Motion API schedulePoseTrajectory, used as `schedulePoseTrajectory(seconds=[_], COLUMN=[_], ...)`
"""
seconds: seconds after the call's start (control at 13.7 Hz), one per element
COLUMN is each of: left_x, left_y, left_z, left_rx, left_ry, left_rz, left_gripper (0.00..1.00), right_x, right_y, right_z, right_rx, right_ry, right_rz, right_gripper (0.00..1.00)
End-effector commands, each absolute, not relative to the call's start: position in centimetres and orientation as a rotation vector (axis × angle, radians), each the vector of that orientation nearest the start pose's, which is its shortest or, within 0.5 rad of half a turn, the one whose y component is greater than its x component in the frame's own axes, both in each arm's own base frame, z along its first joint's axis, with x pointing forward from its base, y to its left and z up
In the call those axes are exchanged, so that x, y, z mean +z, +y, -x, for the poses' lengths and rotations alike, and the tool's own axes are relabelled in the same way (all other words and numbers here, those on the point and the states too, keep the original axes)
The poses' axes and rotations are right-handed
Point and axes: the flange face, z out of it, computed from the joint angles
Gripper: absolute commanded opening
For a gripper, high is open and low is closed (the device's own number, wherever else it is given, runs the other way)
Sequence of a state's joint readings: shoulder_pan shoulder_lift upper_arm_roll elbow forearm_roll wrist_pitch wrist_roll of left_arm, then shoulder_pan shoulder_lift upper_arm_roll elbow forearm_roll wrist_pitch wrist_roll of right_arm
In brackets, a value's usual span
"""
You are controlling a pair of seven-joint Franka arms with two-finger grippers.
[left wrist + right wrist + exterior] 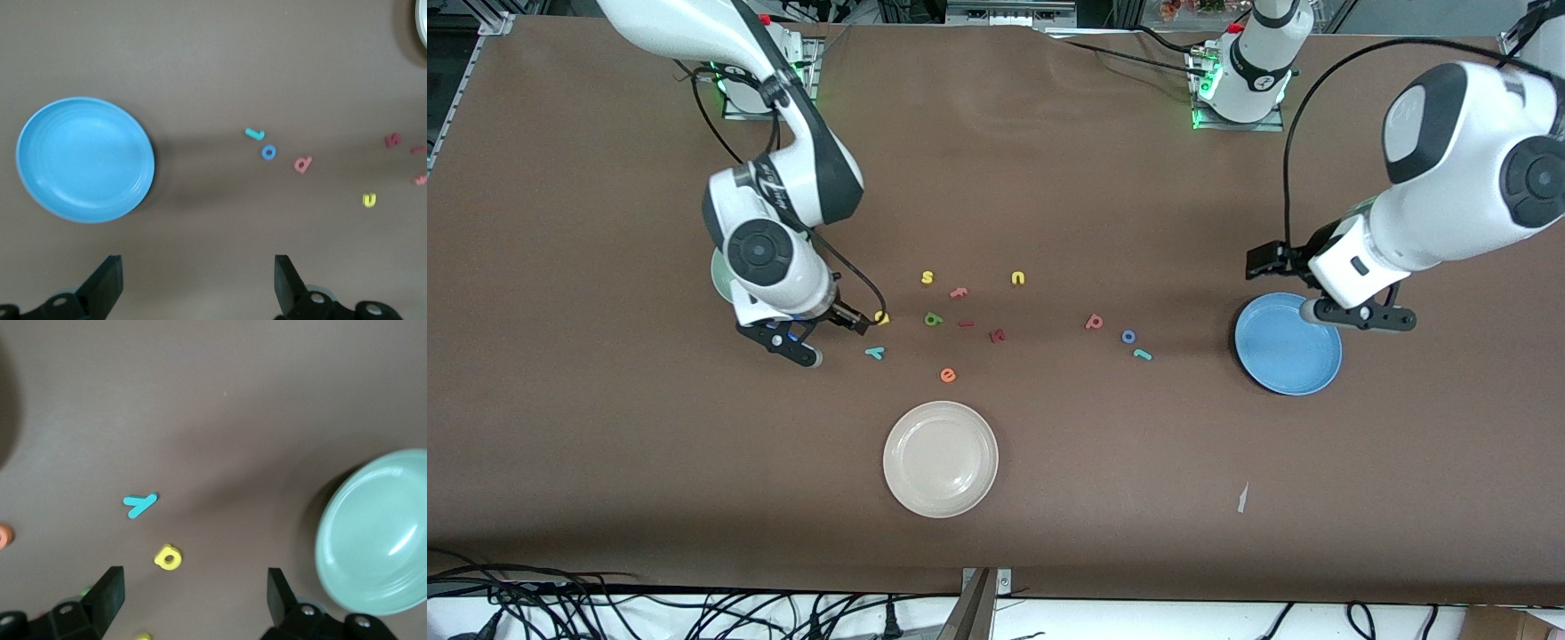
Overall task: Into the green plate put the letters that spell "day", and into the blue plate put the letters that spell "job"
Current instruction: 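Move the right gripper to the D while the left gripper nears the d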
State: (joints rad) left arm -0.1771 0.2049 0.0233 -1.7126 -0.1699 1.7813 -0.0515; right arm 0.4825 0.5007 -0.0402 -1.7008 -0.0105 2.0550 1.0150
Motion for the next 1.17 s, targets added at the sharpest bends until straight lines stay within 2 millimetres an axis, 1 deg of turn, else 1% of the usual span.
schedulePoseTrajectory(seconds=[0.0, 0.07, 0.15, 0.22, 0.29, 0.44, 0.51, 0.59, 0.73, 0.8, 0.88, 0.95, 1.02, 1.1], left_x=[41.5, 39.7, 37.3, 35.7, 34.2, 31.7, 30.4, 29.1, 26.7, 25.1, 23.9, 22.8, 21.8, 21.2], left_y=[-13.7, -14.4, -15.8, -17.6, -20.0, -23.8, -25.3, -26.3, -28.4, -29.9, -31.2, -31.8, -31.9, -31.9], left_z=[-61.2, -61.3, -61.0, -60.6, -60.4, -59.7, -59.2, -58.7, -57.8, -57.1, -56.6, -56.3, -56.3, -56.4], left_rx=[0.19, 0.13, 0.09, 0.057, 0.027, -0.014, 0.005, 0.033, 0.034, 0.04, 0.017, -0.003, -0.017, -0.033], left_ry=[0.09, 0.081, 0.06, 0.057, 0.105, 0.188, 0.222, 0.256, 0.359, 0.413, 0.448, 0.477, 0.507, 0.539], left_rz=[3.294, 3.295, 3.293, 3.29, 3.28, 3.274, 3.267, 3.253, 3.202, 3.18, 3.176, 3.163, 3.142, 3.12], left_gripper=[1.0, 1.0, 1.0, 1.0, 1.0, 1.0, 1.0, 1.0, 1.0, 1.0, 1.0, 1.0, 1.0, 1.0], right_x=[27.2, 26.0, 24.9, 23.8, 22.7, 20.5, 19.5, 19.0, 18.8, 18.8, 18.3, 17.9, 17.8, 17.7], right_y=[30.4, 30.7, 31.1, 30.9, 30.5, 29.5, 29.5, 29.7, 29.7, 30.0, 29.9, 29.7, 29.8, 29.8], right_z=[-58.7, -58.7, -58.2, -57.4, -56.5, -54.6, -53.7, -53.1, -52.7, -52.4, -51.8, -51.4, -51.0, -50.9], right_rx=[0.056, 0.027, -0.01, -0.044, -0.073, -0.128, -0.142, -0.146, -0.137, -0.136, -0.122, -0.114, -0.11, -0.108], right_ry=[1.252, 1.356, 1.418, 1.477, 1.515, 1.514, 1.497, 1.485, 1.488, 1.478, 1.482, 1.481, 1.476, 1.475], right_rz=[2.997, 2.937, 2.873, 2.809, 2.751, 2.668, 2.658, 2.658, 2.665, 2.672, 2.688, 2.7, 2.709, 2.713], right_gripper=[0.94, 0.94, 0.94, 0.94, 0.94, 0.94, 0.94, 0.94, 0.94, 0.94, 0.94, 0.94, 0.94, 0.89])
